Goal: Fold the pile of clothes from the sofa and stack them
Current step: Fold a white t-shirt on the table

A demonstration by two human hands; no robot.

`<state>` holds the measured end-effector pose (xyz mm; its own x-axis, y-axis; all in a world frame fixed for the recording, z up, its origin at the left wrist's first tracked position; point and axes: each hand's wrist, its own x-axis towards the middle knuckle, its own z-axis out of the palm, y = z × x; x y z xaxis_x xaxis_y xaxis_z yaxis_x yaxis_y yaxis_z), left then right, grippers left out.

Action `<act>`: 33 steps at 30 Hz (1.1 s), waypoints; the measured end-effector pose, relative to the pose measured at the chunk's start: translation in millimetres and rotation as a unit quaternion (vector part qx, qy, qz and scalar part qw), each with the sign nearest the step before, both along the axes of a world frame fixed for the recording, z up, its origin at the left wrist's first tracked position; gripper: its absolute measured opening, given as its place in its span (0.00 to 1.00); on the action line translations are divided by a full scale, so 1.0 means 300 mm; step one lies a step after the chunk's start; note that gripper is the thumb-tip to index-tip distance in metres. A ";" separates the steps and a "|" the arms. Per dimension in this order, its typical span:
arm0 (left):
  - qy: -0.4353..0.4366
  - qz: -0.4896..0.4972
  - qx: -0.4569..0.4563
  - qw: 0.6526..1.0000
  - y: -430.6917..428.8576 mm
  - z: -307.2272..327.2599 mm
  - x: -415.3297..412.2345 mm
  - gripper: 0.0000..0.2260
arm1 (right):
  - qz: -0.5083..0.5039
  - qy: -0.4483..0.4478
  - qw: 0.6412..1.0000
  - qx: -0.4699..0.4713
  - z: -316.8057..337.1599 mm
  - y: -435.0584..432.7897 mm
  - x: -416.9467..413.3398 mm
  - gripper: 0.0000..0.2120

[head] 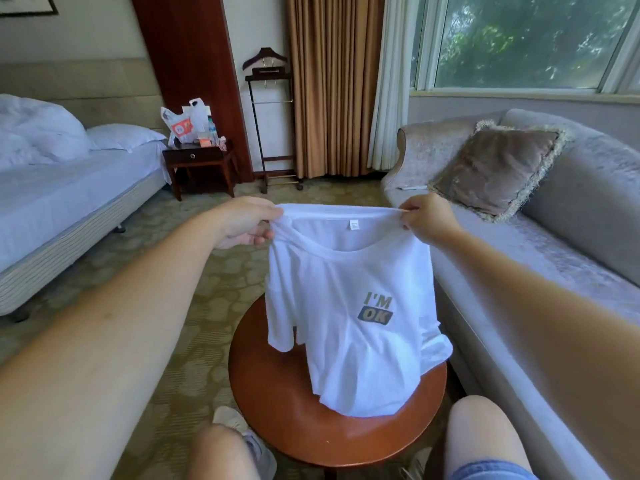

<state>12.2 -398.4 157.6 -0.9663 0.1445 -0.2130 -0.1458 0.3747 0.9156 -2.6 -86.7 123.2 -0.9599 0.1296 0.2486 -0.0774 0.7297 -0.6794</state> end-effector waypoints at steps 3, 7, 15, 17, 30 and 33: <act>0.020 0.049 0.030 0.998 -0.005 -0.021 -0.020 0.09 | 0.016 -0.060 0.997 -0.036 -0.069 0.008 -0.019 0.09; 0.077 0.110 -0.026 0.991 0.004 -0.055 -0.051 0.07 | 0.063 -0.135 0.985 -0.089 -0.131 0.000 -0.029 0.08; 0.063 0.127 -0.201 0.969 -0.047 -0.136 -0.045 0.10 | 0.144 -0.267 0.938 -0.166 -0.155 0.041 0.022 0.12; 0.026 0.145 -0.122 0.981 -0.046 -0.136 -0.032 0.10 | 0.136 -0.284 0.937 -0.150 -0.158 0.044 0.027 0.11; 0.036 0.016 -0.313 0.949 -0.064 0.049 0.211 0.10 | 0.085 -0.099 0.990 -0.055 0.068 0.012 0.213 0.08; 0.076 0.012 -0.214 0.974 -0.054 0.143 0.325 0.07 | 0.075 -0.014 0.996 -0.053 0.174 -0.007 0.312 0.08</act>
